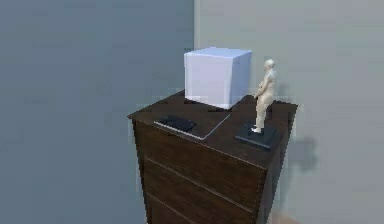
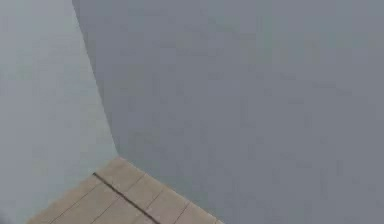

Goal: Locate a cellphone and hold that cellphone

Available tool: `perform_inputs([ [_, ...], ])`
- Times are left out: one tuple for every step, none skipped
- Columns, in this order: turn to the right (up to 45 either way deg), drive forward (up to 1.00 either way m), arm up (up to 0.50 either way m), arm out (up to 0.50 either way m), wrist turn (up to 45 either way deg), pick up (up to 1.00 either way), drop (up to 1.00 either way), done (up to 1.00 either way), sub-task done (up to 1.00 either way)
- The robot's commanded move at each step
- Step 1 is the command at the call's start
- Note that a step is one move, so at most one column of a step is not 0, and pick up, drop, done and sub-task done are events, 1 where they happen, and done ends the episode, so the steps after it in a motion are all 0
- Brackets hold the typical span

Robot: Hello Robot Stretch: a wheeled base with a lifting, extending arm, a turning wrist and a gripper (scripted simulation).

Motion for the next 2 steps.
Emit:
perform_inputs([
  [15.0, 0.00, 0.00, 0.00, 0.0, 0.00, 0.00, 0.00, 0.00],
  [0.0, 0.30, 0.00, 0.00, 0.0, 0.00, 0.00, 0.00, 0.00],
])
